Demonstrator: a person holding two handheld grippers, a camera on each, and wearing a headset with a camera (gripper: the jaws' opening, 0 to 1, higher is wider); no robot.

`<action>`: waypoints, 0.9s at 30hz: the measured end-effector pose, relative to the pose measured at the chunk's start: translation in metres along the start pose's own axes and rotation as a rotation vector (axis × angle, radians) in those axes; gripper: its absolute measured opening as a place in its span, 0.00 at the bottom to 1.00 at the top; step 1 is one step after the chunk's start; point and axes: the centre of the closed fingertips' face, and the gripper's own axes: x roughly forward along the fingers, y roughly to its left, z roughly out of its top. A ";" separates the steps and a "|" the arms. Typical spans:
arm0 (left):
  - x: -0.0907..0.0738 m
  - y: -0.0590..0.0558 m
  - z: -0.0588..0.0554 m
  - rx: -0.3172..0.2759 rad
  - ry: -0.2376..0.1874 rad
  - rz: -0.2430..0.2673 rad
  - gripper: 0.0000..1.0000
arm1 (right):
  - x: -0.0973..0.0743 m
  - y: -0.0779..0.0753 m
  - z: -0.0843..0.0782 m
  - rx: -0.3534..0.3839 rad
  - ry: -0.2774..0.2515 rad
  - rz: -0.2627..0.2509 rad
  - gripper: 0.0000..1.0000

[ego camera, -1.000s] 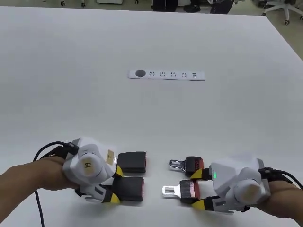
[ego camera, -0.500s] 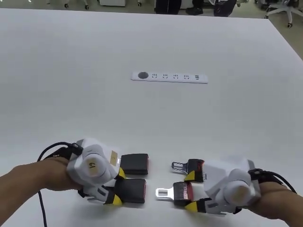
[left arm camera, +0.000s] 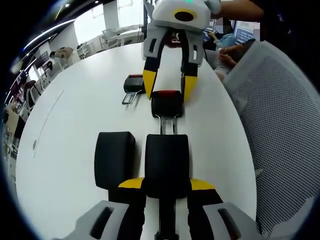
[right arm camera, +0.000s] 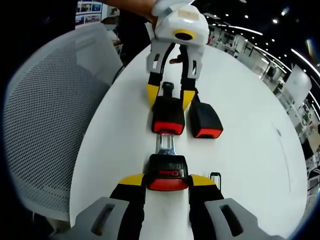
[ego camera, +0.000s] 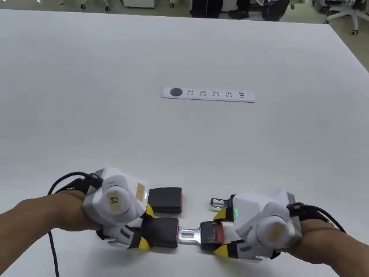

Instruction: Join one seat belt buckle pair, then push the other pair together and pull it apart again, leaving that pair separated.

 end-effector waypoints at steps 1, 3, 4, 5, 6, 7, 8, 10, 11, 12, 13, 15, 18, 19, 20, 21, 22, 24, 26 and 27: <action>0.000 0.000 0.000 -0.001 0.000 0.000 0.33 | 0.001 -0.001 0.001 0.001 -0.002 0.001 0.30; 0.000 0.000 0.000 -0.001 0.001 0.000 0.33 | 0.002 0.000 0.003 0.000 -0.004 0.003 0.30; 0.000 0.000 0.000 -0.003 0.001 0.000 0.33 | 0.003 0.000 0.004 -0.001 -0.002 0.003 0.30; 0.000 0.000 0.000 -0.003 0.001 0.000 0.33 | 0.003 0.001 0.005 -0.001 -0.004 0.003 0.30; 0.000 0.000 0.000 -0.004 0.001 0.000 0.33 | 0.004 0.001 0.006 0.003 -0.007 0.005 0.30; 0.000 0.000 0.000 -0.004 0.002 0.000 0.33 | 0.004 0.000 0.006 0.006 -0.010 0.004 0.30; 0.000 0.000 0.000 -0.006 0.003 0.000 0.33 | 0.005 0.000 0.007 0.012 -0.013 0.005 0.30; 0.000 0.000 0.000 -0.009 0.003 0.001 0.33 | 0.006 0.001 0.009 0.013 -0.017 0.004 0.30; 0.000 0.000 0.000 -0.016 0.003 0.002 0.33 | 0.006 0.002 0.011 0.009 -0.022 0.002 0.30; 0.000 0.000 0.000 -0.019 0.003 0.003 0.33 | 0.007 0.002 0.012 0.010 -0.024 0.001 0.30; 0.000 0.000 0.001 -0.019 0.002 0.004 0.33 | 0.008 0.002 0.014 0.011 -0.032 0.000 0.30; -0.001 -0.001 0.002 -0.021 0.002 0.004 0.33 | 0.010 0.001 0.013 -0.002 -0.025 0.000 0.30; -0.001 -0.001 0.003 -0.030 -0.003 0.008 0.33 | 0.010 0.002 0.013 -0.007 -0.027 -0.001 0.29; -0.001 -0.001 0.003 -0.033 -0.004 0.008 0.33 | 0.010 0.002 0.013 -0.009 -0.028 -0.002 0.29; -0.001 -0.001 0.002 -0.032 -0.004 0.011 0.33 | 0.010 0.002 0.013 -0.004 -0.032 -0.002 0.29; 0.000 -0.001 0.002 -0.034 -0.004 0.012 0.33 | 0.010 0.002 0.013 -0.001 -0.033 -0.003 0.29; -0.001 -0.002 0.003 -0.035 -0.003 0.013 0.33 | 0.010 0.002 0.013 0.001 -0.033 -0.003 0.29; 0.000 -0.001 0.003 -0.036 -0.002 0.014 0.33 | 0.010 0.001 0.012 0.007 -0.035 -0.006 0.29; 0.000 -0.001 0.002 -0.034 -0.001 0.014 0.33 | 0.011 0.001 0.013 0.012 -0.039 -0.007 0.29; 0.000 -0.001 0.002 -0.035 -0.001 0.014 0.33 | 0.011 0.001 0.012 0.014 -0.041 -0.008 0.28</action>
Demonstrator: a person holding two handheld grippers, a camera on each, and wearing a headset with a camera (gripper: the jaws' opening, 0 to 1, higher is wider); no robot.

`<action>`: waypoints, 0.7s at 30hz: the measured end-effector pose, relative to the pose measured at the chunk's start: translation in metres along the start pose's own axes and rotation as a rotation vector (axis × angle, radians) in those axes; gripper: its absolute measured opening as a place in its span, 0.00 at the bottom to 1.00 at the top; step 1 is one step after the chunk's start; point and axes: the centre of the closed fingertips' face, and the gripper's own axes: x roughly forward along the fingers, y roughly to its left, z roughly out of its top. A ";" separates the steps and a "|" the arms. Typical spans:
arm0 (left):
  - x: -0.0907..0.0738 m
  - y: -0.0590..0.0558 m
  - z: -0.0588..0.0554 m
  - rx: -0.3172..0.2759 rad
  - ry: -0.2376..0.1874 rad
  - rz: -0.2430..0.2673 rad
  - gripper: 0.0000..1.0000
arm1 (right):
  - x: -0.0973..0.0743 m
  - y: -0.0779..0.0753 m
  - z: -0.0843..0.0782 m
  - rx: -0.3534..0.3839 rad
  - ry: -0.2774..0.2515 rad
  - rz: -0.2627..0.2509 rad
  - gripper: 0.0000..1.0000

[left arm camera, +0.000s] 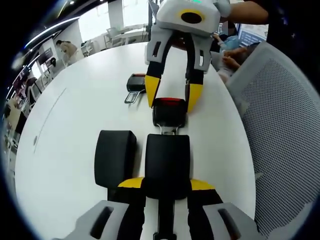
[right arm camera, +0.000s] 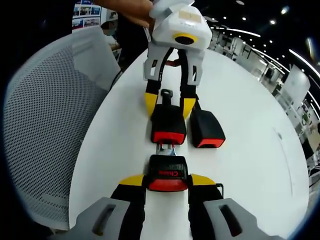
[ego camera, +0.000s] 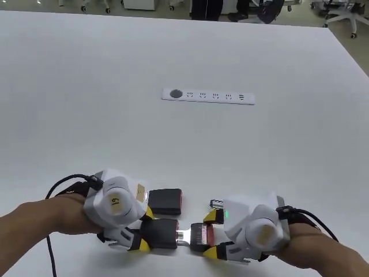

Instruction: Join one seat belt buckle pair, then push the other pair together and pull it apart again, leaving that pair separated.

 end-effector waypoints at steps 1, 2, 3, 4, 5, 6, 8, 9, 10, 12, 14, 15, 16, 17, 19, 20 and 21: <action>0.001 0.001 -0.001 0.000 -0.001 0.000 0.33 | 0.000 0.000 0.000 0.005 -0.003 -0.002 0.28; 0.001 0.001 -0.001 0.000 -0.003 0.000 0.33 | 0.001 0.000 0.000 0.007 -0.005 -0.003 0.28; 0.001 0.001 -0.002 -0.002 -0.005 0.000 0.33 | 0.002 0.000 0.000 0.017 -0.010 0.000 0.28; 0.001 0.001 -0.002 0.001 -0.008 0.000 0.33 | 0.003 -0.001 0.003 0.049 -0.028 -0.007 0.28; 0.001 0.001 -0.002 0.000 -0.008 0.001 0.33 | 0.004 -0.001 0.004 0.048 -0.026 -0.003 0.28; 0.001 0.001 -0.002 0.000 -0.009 0.001 0.33 | 0.004 0.000 0.005 0.038 -0.026 -0.002 0.28; 0.001 0.001 -0.002 0.000 -0.007 0.002 0.33 | 0.004 0.000 0.005 0.038 -0.024 -0.001 0.28; 0.001 0.001 -0.002 0.001 -0.006 0.002 0.33 | 0.004 0.000 0.006 0.042 -0.024 -0.001 0.28; 0.001 0.001 -0.002 0.005 -0.004 0.001 0.33 | 0.004 0.000 0.006 0.038 -0.025 -0.001 0.28; 0.001 0.001 -0.001 0.008 -0.003 0.001 0.33 | 0.004 0.000 0.006 0.041 -0.026 0.000 0.27; 0.001 0.001 -0.001 0.007 -0.001 0.001 0.33 | 0.005 -0.001 0.007 0.044 -0.027 0.001 0.27; 0.001 0.000 -0.001 0.008 -0.001 0.001 0.33 | 0.005 -0.001 0.007 0.044 -0.025 0.003 0.27; 0.001 0.000 0.000 0.008 -0.001 0.002 0.33 | 0.005 0.000 0.007 0.041 -0.023 0.005 0.27; 0.000 0.000 0.000 0.006 -0.002 0.002 0.33 | 0.006 0.000 0.007 0.043 -0.021 0.007 0.27; 0.000 -0.001 0.001 0.002 -0.002 0.004 0.33 | 0.006 0.000 0.008 0.042 -0.022 0.008 0.27; 0.000 -0.001 0.001 0.003 0.000 0.004 0.33 | 0.006 0.000 0.008 0.042 -0.020 0.008 0.27; 0.000 -0.001 0.001 0.003 0.001 0.004 0.33 | 0.006 0.000 0.009 0.043 -0.019 0.007 0.27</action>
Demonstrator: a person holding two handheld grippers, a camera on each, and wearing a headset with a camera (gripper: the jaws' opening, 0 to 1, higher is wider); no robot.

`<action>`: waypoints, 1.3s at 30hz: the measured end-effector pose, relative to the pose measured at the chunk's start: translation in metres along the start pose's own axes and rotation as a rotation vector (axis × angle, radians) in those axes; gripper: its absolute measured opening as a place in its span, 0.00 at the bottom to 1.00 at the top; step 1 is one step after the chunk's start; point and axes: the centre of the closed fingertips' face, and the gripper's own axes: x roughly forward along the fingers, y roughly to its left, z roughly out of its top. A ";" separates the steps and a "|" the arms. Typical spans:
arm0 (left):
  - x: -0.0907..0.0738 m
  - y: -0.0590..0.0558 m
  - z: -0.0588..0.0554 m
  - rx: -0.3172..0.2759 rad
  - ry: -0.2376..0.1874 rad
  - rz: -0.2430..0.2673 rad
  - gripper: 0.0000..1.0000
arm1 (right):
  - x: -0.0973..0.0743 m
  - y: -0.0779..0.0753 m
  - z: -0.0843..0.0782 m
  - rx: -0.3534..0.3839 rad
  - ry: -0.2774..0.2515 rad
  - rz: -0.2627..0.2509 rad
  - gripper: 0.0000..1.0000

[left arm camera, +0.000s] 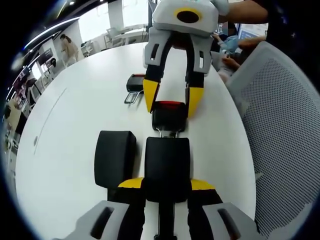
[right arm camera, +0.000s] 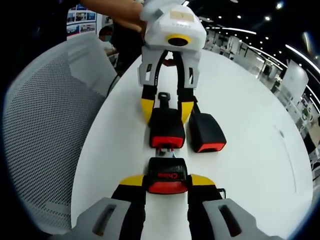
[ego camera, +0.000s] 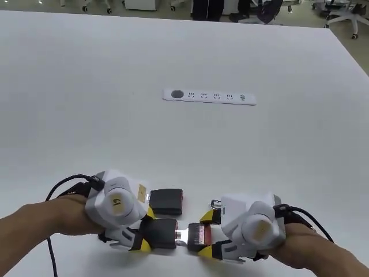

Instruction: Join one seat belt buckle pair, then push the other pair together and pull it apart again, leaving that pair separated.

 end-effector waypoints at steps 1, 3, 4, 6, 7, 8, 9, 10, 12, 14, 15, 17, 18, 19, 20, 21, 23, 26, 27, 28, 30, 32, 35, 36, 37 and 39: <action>0.000 0.000 0.000 0.001 0.001 0.000 0.33 | 0.001 0.000 0.001 -0.002 -0.001 0.000 0.27; 0.000 0.000 0.000 0.005 0.006 -0.001 0.33 | 0.004 -0.001 0.003 0.006 -0.002 0.000 0.27; 0.000 0.000 -0.001 0.006 0.007 -0.002 0.32 | 0.004 -0.001 0.003 0.000 0.002 0.003 0.27; 0.001 0.001 -0.001 0.006 0.008 -0.003 0.32 | 0.004 -0.001 0.002 0.000 0.003 0.003 0.27; 0.001 0.001 -0.001 0.005 0.008 -0.003 0.32 | 0.004 -0.001 0.002 0.001 0.004 0.003 0.27; 0.001 0.001 -0.002 0.006 0.009 -0.003 0.32 | 0.004 -0.001 0.002 0.000 0.005 0.003 0.27; 0.001 0.001 -0.002 0.006 0.009 -0.003 0.32 | 0.004 0.000 0.003 0.005 0.003 0.001 0.27; 0.001 0.001 -0.002 0.006 0.009 -0.003 0.32 | 0.007 0.001 0.006 0.008 -0.003 0.000 0.27; 0.001 0.001 -0.002 0.009 0.013 -0.004 0.32 | 0.010 0.001 0.010 0.011 -0.004 -0.001 0.27; 0.001 0.001 -0.001 0.007 0.014 -0.003 0.32 | 0.009 0.001 0.010 0.006 0.006 0.000 0.27; 0.001 0.001 -0.001 0.006 0.015 -0.003 0.32 | 0.008 0.002 0.009 0.009 0.006 0.000 0.27; 0.001 0.001 -0.001 0.006 0.018 -0.003 0.32 | 0.007 0.002 0.010 0.010 0.007 -0.001 0.27; 0.001 0.001 -0.001 0.005 0.019 -0.002 0.32 | 0.007 0.002 0.010 0.010 0.008 -0.002 0.27; 0.001 0.001 0.000 0.004 0.022 -0.002 0.32 | 0.007 0.002 0.010 0.013 0.009 -0.003 0.27; 0.001 0.001 0.000 0.004 0.023 -0.001 0.32 | 0.008 0.003 0.011 0.014 0.009 -0.003 0.27; 0.001 0.000 0.000 0.003 0.024 -0.002 0.32 | 0.009 0.003 0.013 0.022 0.009 -0.008 0.27; 0.001 0.000 0.002 0.002 0.024 0.001 0.32 | 0.013 0.004 0.016 0.005 0.006 0.002 0.27; 0.001 0.000 0.002 -0.003 0.021 0.005 0.32 | 0.013 0.004 0.014 0.009 0.010 -0.001 0.27; 0.001 0.000 0.002 -0.001 0.018 0.004 0.32 | 0.012 0.005 0.014 0.008 0.010 -0.003 0.27; 0.001 0.001 0.001 0.002 0.013 0.002 0.32 | 0.012 0.005 0.013 0.005 0.008 -0.005 0.27; 0.001 0.000 0.001 0.013 0.006 0.001 0.33 | 0.011 0.004 0.010 0.000 -0.008 -0.009 0.27; 0.000 -0.001 0.001 0.017 -0.001 0.002 0.33 | 0.009 0.004 0.010 0.009 -0.028 -0.010 0.28; -0.001 -0.002 0.002 0.036 -0.004 0.008 0.33 | 0.006 0.004 0.008 0.004 -0.037 -0.007 0.28; -0.001 -0.002 0.003 0.047 -0.001 0.008 0.33 | 0.005 0.004 0.009 0.004 -0.038 -0.008 0.28; -0.001 -0.002 0.002 0.048 0.001 0.008 0.33 | 0.005 0.004 0.009 0.003 -0.038 -0.008 0.28; -0.001 -0.002 0.002 0.049 0.009 0.005 0.33 | 0.006 0.004 0.009 0.004 -0.033 -0.010 0.28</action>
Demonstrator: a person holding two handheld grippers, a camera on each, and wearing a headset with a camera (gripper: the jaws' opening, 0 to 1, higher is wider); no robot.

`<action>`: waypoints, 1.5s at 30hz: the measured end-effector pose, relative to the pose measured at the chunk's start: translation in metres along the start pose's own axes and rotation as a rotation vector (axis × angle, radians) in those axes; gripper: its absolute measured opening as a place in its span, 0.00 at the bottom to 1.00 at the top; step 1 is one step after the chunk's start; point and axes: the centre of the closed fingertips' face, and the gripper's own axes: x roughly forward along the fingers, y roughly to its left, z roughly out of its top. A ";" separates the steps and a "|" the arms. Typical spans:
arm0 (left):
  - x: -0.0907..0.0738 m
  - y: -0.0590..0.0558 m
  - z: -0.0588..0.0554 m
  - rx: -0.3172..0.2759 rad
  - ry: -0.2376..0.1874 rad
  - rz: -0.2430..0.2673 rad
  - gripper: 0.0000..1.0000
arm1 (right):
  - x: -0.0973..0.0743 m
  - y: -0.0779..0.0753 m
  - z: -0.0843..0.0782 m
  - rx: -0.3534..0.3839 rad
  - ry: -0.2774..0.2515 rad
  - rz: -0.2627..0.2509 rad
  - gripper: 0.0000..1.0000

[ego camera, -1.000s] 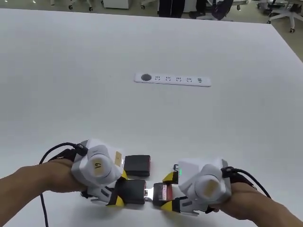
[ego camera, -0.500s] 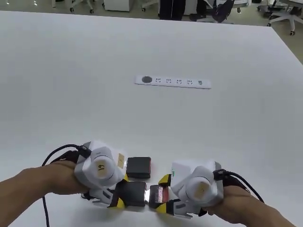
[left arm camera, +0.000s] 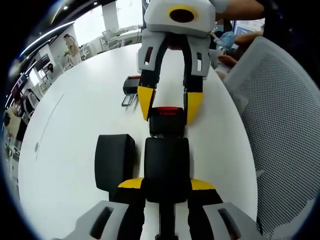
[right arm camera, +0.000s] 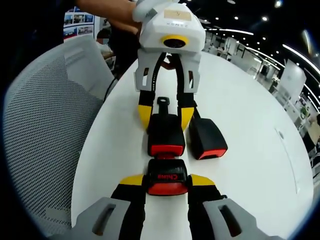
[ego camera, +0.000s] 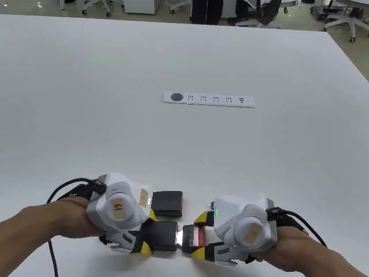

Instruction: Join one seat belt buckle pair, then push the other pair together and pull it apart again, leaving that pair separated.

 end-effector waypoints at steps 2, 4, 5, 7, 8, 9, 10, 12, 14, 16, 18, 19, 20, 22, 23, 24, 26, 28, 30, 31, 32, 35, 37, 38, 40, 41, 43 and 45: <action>0.000 0.000 -0.001 -0.010 0.011 -0.006 0.33 | 0.000 -0.001 0.001 0.001 0.007 -0.002 0.28; 0.001 0.001 -0.001 -0.014 0.020 -0.012 0.33 | -0.002 0.000 0.002 -0.010 0.014 -0.002 0.28; 0.001 0.001 -0.002 -0.019 0.031 -0.014 0.33 | -0.002 0.000 0.003 -0.018 0.022 0.000 0.28; 0.001 0.001 -0.002 -0.014 0.035 -0.016 0.33 | -0.001 -0.001 0.002 -0.018 0.030 0.003 0.28; 0.000 0.001 -0.003 -0.014 0.033 -0.016 0.33 | -0.003 -0.001 0.001 -0.019 0.030 0.004 0.28; 0.000 0.001 -0.004 -0.015 0.028 -0.016 0.33 | -0.003 -0.001 0.001 -0.019 0.028 0.004 0.28; 0.000 0.001 -0.004 -0.015 0.019 -0.017 0.33 | -0.004 -0.001 0.000 -0.020 0.027 0.006 0.28; -0.001 0.001 -0.005 -0.013 0.011 -0.020 0.33 | -0.005 -0.001 -0.001 -0.020 0.027 0.010 0.28; -0.001 0.001 -0.005 -0.008 0.007 -0.017 0.33 | -0.006 -0.001 -0.001 -0.015 0.012 0.017 0.28; 0.000 0.001 -0.003 -0.004 0.007 -0.018 0.33 | -0.006 0.001 -0.001 -0.014 0.009 0.021 0.28; 0.000 0.001 -0.003 -0.004 0.012 -0.016 0.33 | -0.004 0.000 0.000 -0.014 0.015 0.019 0.28; 0.000 0.001 -0.003 -0.002 0.016 -0.015 0.33 | -0.003 0.000 0.000 -0.012 0.019 0.018 0.28; 0.001 0.001 -0.003 -0.003 0.021 -0.015 0.33 | -0.004 0.000 0.000 -0.011 0.021 0.018 0.28; 0.001 0.002 -0.003 -0.002 0.025 -0.015 0.33 | -0.003 0.000 -0.001 -0.009 0.027 0.019 0.28; 0.001 0.002 -0.003 -0.004 0.024 -0.015 0.33 | -0.003 0.000 0.000 -0.012 0.027 0.019 0.28; 0.001 0.002 -0.002 -0.006 0.024 -0.014 0.33 | -0.004 0.001 0.000 -0.012 0.030 0.018 0.29; 0.002 0.002 -0.002 -0.024 0.030 -0.014 0.33 | -0.002 0.000 0.001 -0.019 0.039 0.012 0.29; 0.002 0.002 -0.001 -0.019 0.035 -0.015 0.33 | -0.002 0.000 0.002 -0.023 0.044 0.011 0.29; 0.001 0.001 0.000 -0.011 0.034 -0.014 0.34 | -0.002 0.000 0.002 -0.024 0.042 0.012 0.29; 0.001 0.001 0.000 -0.011 0.032 -0.014 0.34 | -0.002 0.000 0.002 -0.021 0.041 0.012 0.29; 0.000 0.000 0.001 -0.011 0.027 -0.014 0.34 | -0.002 0.000 0.001 -0.020 0.041 0.013 0.29; 0.000 0.000 0.001 -0.007 0.019 -0.009 0.34 | -0.002 -0.001 0.000 -0.010 0.028 0.015 0.29; 0.000 0.001 0.001 -0.001 0.016 -0.007 0.34 | -0.002 -0.001 0.000 -0.013 0.027 0.018 0.29; 0.001 0.001 0.001 -0.001 0.015 -0.007 0.34 | -0.002 -0.002 0.000 -0.013 0.028 0.018 0.29; 0.001 0.001 0.001 0.001 0.014 -0.006 0.34 | -0.001 -0.001 0.000 -0.011 0.029 0.017 0.30; 0.001 0.002 0.001 0.005 0.014 -0.005 0.34 | -0.002 -0.001 0.000 -0.018 0.034 0.015 0.30; 0.001 0.002 0.000 0.020 0.021 -0.001 0.34 | -0.002 0.001 -0.001 -0.048 0.042 0.011 0.30; 0.000 0.002 0.001 0.027 0.023 0.005 0.35 | -0.002 0.001 -0.001 -0.035 0.042 0.014 0.30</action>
